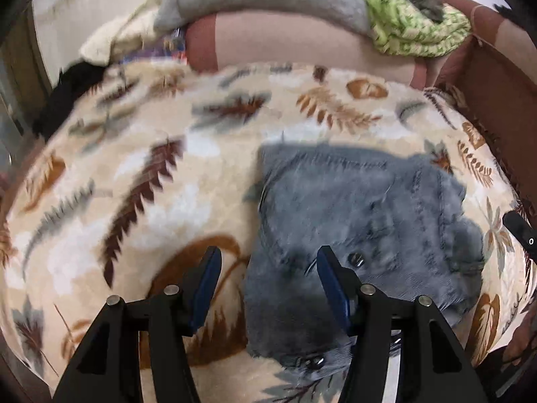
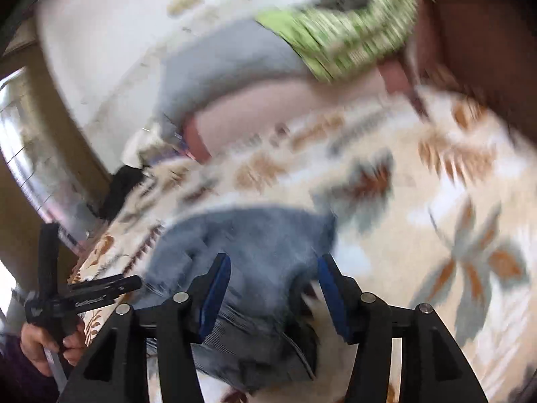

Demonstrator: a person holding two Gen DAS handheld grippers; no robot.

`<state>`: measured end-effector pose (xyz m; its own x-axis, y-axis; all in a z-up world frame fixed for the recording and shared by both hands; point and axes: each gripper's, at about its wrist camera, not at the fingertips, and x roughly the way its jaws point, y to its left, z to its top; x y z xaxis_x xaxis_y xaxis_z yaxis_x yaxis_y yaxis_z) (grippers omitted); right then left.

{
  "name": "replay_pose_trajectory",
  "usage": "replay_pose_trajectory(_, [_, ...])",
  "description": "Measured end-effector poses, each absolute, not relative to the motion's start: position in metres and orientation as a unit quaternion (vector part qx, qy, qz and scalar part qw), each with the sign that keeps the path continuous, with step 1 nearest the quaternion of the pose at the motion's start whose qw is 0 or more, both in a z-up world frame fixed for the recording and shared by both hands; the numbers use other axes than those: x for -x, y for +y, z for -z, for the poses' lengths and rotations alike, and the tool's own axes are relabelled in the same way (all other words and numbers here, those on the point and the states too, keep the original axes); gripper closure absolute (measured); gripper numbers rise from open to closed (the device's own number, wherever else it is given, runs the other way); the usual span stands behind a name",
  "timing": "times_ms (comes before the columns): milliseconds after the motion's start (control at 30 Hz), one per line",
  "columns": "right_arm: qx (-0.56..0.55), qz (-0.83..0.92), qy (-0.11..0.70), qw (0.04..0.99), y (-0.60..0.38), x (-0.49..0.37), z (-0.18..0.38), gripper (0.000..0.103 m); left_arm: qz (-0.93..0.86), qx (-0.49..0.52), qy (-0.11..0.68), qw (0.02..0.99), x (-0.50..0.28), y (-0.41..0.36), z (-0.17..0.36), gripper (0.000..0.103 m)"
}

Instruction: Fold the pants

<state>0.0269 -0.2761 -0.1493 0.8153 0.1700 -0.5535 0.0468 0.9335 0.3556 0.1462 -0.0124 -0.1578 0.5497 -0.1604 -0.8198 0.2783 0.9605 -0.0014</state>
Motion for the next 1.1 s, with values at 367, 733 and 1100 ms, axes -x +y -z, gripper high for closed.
replay_pose_trajectory(367, [-0.122, -0.086, 0.424, 0.893, -0.228, -0.055, 0.189, 0.061, 0.115, -0.064, 0.509, 0.851, -0.138, -0.031, 0.196, 0.029])
replay_pose_trajectory(733, [-0.141, -0.021, 0.319, 0.937, -0.28, 0.045, 0.113, 0.048, 0.119, -0.096, 0.363, 0.919, -0.057, -0.046, 0.098, 0.021])
replay_pose_trajectory(1100, [-0.14, 0.043, 0.207, 0.967, -0.303, 0.117, 0.049, 0.033, 0.124, -0.082, 0.233, 0.961, 0.027, -0.062, 0.011, 0.01])
